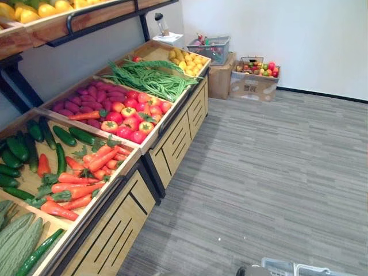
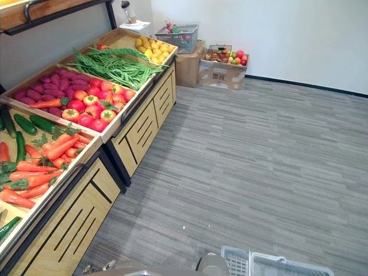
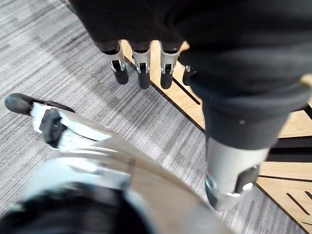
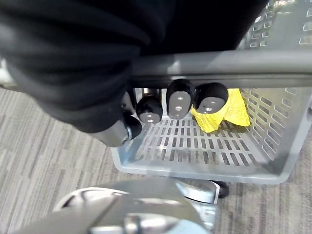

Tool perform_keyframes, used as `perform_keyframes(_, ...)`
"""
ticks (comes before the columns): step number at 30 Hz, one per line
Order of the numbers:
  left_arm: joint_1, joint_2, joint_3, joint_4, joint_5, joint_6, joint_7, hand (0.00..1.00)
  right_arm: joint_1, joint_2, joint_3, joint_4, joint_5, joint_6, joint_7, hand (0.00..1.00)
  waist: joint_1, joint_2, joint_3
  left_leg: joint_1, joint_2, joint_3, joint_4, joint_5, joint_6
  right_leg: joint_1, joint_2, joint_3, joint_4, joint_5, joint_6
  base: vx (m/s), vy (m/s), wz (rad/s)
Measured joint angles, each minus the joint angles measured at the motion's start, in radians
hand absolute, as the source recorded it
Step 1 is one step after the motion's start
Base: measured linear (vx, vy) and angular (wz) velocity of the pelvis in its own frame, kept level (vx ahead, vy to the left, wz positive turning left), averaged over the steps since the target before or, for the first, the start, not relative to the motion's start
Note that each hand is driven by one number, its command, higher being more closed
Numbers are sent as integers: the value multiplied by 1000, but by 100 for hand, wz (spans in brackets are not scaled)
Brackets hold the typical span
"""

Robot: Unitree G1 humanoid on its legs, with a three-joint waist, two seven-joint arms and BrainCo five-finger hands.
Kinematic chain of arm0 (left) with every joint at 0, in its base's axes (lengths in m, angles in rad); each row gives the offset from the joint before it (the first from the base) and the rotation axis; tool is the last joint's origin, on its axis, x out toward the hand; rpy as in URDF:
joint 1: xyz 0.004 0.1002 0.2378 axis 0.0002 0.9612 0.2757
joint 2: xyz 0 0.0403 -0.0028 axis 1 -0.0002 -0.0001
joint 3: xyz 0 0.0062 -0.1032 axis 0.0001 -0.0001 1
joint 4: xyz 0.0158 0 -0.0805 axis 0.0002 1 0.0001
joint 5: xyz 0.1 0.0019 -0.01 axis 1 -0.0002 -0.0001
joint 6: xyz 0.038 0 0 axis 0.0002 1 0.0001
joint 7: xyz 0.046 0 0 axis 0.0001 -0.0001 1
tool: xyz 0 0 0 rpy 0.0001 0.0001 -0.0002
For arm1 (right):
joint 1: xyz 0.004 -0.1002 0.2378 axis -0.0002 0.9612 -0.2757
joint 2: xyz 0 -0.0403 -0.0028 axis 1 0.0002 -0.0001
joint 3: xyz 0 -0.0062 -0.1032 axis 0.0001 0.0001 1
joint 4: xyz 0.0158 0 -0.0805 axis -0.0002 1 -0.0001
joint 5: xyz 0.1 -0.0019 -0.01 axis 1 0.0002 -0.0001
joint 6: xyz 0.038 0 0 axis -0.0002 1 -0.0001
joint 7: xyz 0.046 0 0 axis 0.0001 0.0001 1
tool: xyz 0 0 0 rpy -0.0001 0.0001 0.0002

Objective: Pick vegetable in the basket

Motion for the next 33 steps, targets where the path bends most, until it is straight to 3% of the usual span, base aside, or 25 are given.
perform_keyframes(1,-4,4,-9,1,0,-1,3,0,-4,-5,-1,0,0,0,0,100,-1,1,0,-31,7,21,35,-37,-5,20,-1,-17,-19,2,-3,283,-114,68)
perform_keyframes(2,-9,10,-21,4,-1,-2,3,0,-10,-16,-3,0,0,2,0,100,0,-1,1,-75,6,88,58,-120,-6,60,-8,-47,-51,8,-11,256,-42,72)
perform_keyframes(3,-12,20,-39,10,-1,-1,3,0,-13,-25,-4,0,0,1,-2,100,-1,-7,5,-88,-7,184,3,-187,-5,108,-26,-87,-78,26,3,245,-16,73)
perform_keyframes(4,-14,25,-44,11,-1,3,2,0,-13,-28,-5,1,0,1,-3,100,-1,-10,6,-87,-20,239,-55,-203,-5,130,-37,-108,-86,27,5,277,13,92)
perform_keyframes(5,-21,32,-63,10,-1,9,3,0,-9,-38,-6,-2,0,-2,-4,100,-9,-9,7,-84,-68,344,-247,-166,-4,168,-51,-155,-92,29,11,214,44,101)
perform_keyframes(6,-28,39,-82,10,0,10,1,0,-9,-43,-12,-2,0,-4,-7,100,-9,-5,5,-77,-86,432,-348,-145,27,184,-51,-181,-100,28,21,206,36,129)
perform_keyframes(8,-43,60,-107,13,0,18,-2,0,-9,-36,-19,-5,-5,-19,-7,100,-11,-26,-2,-51,-146,476,-496,-139,35,194,-64,-189,-144,45,49,194,78,132)
perform_keyframes(9,-56,62,-111,11,1,21,-3,0,-31,-33,-33,-3,-15,-35,-12,100,-6,-30,7,-53,-172,502,-561,-125,64,210,-63,-220,-196,53,62,173,99,114)
perform_keyframes(12,-32,72,-110,30,0,39,-2,0,-59,-17,-30,-3,-52,-50,-25,100,12,-54,19,-66,-172,575,-540,-116,81,247,-57,-254,-248,76,63,69,27,52)
perform_keyframes(14,-15,70,-109,30,1,39,-1,0,-65,-16,-32,-6,-61,-72,-29,100,12,-53,17,-67,-173,607,-535,-120,106,258,-54,-261,-248,76,63,26,21,31)
perform_keyframes(16,-9,65,-98,30,0,38,0,0,-84,-21,-40,-7,-76,-77,-30,100,20,-48,12,-50,-197,605,-593,-139,133,246,-56,-256,-243,59,53,-27,93,10)
perform_keyframes(17,-10,63,-91,31,-1,38,0,0,-103,-27,-40,-2,-89,-70,-27,100,24,-51,9,-44,-224,608,-642,-145,152,228,-74,-246,-217,17,74,-44,133,9)
perform_keyframes(21,9,69,-86,25,-4,40,12,0,-104,-37,-78,-1,-98,-55,-5,100,27,-75,-24,-30,-285,605,-671,-174,154,187,-170,-242,-33,-54,78,23,113,21)
perform_keyframes(22,12,63,-89,31,-5,44,12,0,-109,-41,-84,0,-97,-50,-2,100,24,-69,-27,-32,-282,584,-661,-186,161,126,-218,-197,140,-42,66,104,80,67)
perform_keyframes(23,6,77,-112,19,-11,46,10,0,-115,-32,-104,-1,-88,-47,-2,100,11,-63,-31,-32,-292,535,-661,-187,161,28,-256,-91,355,57,62,190,160,124)
perform_keyframes(24,2,94,-143,0,-10,47,7,0,-109,-18,-119,-2,-63,-50,-2,100,-5,-59,-38,-9,-297,460,-681,-183,169,-38,-272,-18,513,197,66,185,139,136)
perform_keyframes(25,0,100,-154,-11,-11,47,7,0,-103,-9,-120,-2,-54,-55,-2,100,-10,-65,-37,3,-303,429,-692,-182,175,-58,-275,12,566,236,73,263,110,155)
perform_keyframes(27,-13,116,-161,-33,-13,48,5,0,-96,8,-113,1,-36,-56,-3,100,-12,-96,-36,25,-312,306,-697,-189,184,-127,-250,53,691,128,50,235,-6,148)
perform_keyframes(30,-16,117,-162,-31,-13,48,-1,0,-65,9,-100,2,-33,-54,-8,100,-2,-94,-33,49,-314,192,-708,-189,181,-165,-210,45,588,56,50,220,-42,141)
perform_keyframes(31,-17,118,-159,-31,-13,48,-2,0,-47,17,-103,5,-23,-54,-13,100,-1,-91,-33,55,-314,122,-712,-192,176,-158,-172,72,401,58,54,204,-93,141)
perform_keyframes(33,-14,119,-149,-27,-12,48,-4,0,-34,28,-124,9,-4,-53,-30,100,0,-88,-33,59,-311,50,-711,-198,166,-157,-126,132,178,66,55,232,-164,137)
